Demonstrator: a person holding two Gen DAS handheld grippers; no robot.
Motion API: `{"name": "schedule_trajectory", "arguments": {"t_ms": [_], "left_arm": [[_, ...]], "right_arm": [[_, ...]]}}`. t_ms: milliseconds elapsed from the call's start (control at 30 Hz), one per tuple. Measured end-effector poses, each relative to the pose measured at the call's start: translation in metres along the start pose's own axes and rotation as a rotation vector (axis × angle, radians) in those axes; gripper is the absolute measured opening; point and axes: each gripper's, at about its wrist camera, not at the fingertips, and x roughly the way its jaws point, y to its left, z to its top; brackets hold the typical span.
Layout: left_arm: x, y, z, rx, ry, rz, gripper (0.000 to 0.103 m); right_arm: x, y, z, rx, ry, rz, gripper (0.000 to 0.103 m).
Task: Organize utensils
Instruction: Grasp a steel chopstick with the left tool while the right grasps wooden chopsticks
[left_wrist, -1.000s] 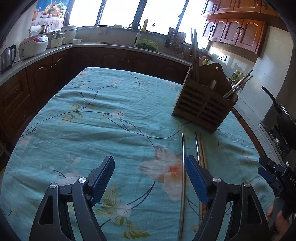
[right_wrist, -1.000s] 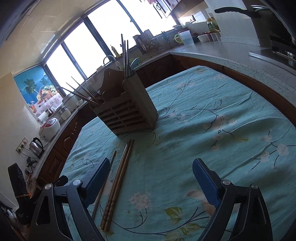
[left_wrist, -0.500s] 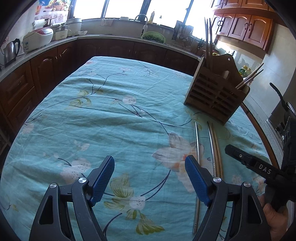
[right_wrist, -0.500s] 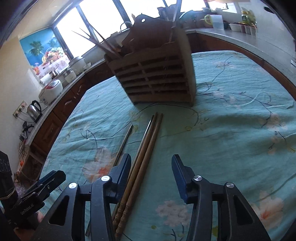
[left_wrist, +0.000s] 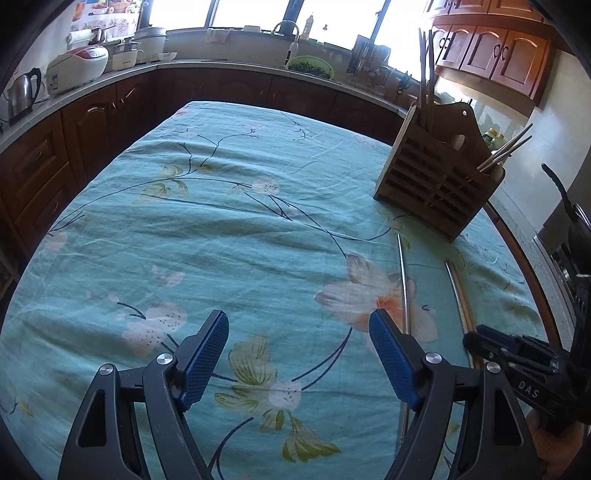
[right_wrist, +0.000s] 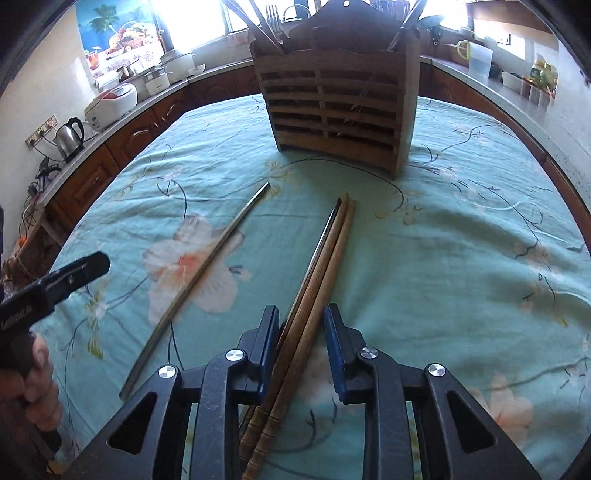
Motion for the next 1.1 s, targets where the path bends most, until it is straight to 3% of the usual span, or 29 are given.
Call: {"name": "schedule_trajectory", "arguments": {"t_ms": [100,167,267,367,633,833,933,1000,1100], "left_arm": [[0.004,-0.004,-0.002,0.002,0.008,-0.007,0.078],[0.007,-0.008,-0.001,0.008,0.016,-0.013,0.078],[0.012,-0.019,0.002,0.028,0.020,-0.020,0.078],[0.018,-0.030,0.009,0.064,0.030,-0.024,0.078],[0.042,-0.052,0.026,0.130,0.058,-0.014,0.078],[0.068,-0.067,0.044,0.175,0.066,-0.006,0.077],[0.084,-0.080,0.055,0.212,0.073,0.005,0.076],[0.094,-0.089,0.060,0.237,0.082,0.001,0.075],[0.113,-0.102,0.061,0.288,0.130,0.001,0.062]], "right_arm": [[-0.015,-0.009,-0.014,0.017,0.006,0.017,0.032],[-0.023,-0.020,-0.018,0.072,-0.022,0.040,0.032],[-0.030,-0.033,-0.013,0.141,-0.088,0.006,0.031],[-0.020,-0.040,0.001,0.188,-0.090,-0.003,0.029],[0.011,-0.033,0.026,0.138,-0.050,-0.094,0.022],[0.020,-0.033,0.035,0.097,-0.044,-0.113,0.019],[0.025,-0.043,0.043,0.128,-0.051,-0.069,0.019],[0.027,-0.049,0.047,0.152,-0.051,-0.039,0.019],[0.028,-0.051,0.048,0.160,-0.060,-0.027,0.020]]}}
